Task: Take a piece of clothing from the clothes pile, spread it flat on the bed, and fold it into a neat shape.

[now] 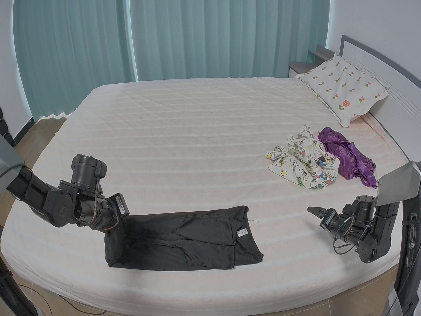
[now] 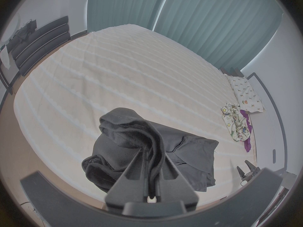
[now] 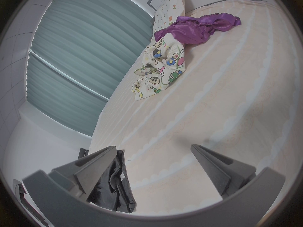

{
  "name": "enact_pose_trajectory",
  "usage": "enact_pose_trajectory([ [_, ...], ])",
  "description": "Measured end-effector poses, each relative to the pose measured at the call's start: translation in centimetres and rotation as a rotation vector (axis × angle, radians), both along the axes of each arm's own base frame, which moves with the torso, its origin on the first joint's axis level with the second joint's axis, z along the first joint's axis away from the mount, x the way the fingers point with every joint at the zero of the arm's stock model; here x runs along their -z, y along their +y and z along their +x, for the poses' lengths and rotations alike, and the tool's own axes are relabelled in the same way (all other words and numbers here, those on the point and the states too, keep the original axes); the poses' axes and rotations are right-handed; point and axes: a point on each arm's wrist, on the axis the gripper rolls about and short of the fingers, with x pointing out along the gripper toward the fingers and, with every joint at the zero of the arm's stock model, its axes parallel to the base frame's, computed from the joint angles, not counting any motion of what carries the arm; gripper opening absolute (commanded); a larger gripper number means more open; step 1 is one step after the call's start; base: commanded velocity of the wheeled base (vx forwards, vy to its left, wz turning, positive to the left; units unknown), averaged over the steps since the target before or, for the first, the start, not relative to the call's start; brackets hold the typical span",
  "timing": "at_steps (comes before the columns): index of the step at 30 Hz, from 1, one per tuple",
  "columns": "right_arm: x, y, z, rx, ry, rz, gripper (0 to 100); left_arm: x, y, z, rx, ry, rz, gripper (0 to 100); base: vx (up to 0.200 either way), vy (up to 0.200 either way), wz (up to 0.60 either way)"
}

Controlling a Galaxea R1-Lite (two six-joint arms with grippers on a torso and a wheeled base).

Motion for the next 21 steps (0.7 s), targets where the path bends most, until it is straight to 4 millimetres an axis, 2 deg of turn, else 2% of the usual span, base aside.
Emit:
enact_pose_trajectory([
  [14, 0.4, 0.0, 0.0, -0.001, 0.010, -0.002, 100, 0.6, -1.2, 0.2, 0.031, 0.016, 0.001, 0, 0.000, -0.200, 0.00],
  [21, 0.4, 0.1, 0.0, -0.001, 0.013, -0.002, 100, 0.8, -1.9, 1.2, 0.013, 0.011, -0.028, 0, 0.000, 0.000, 0.00],
])
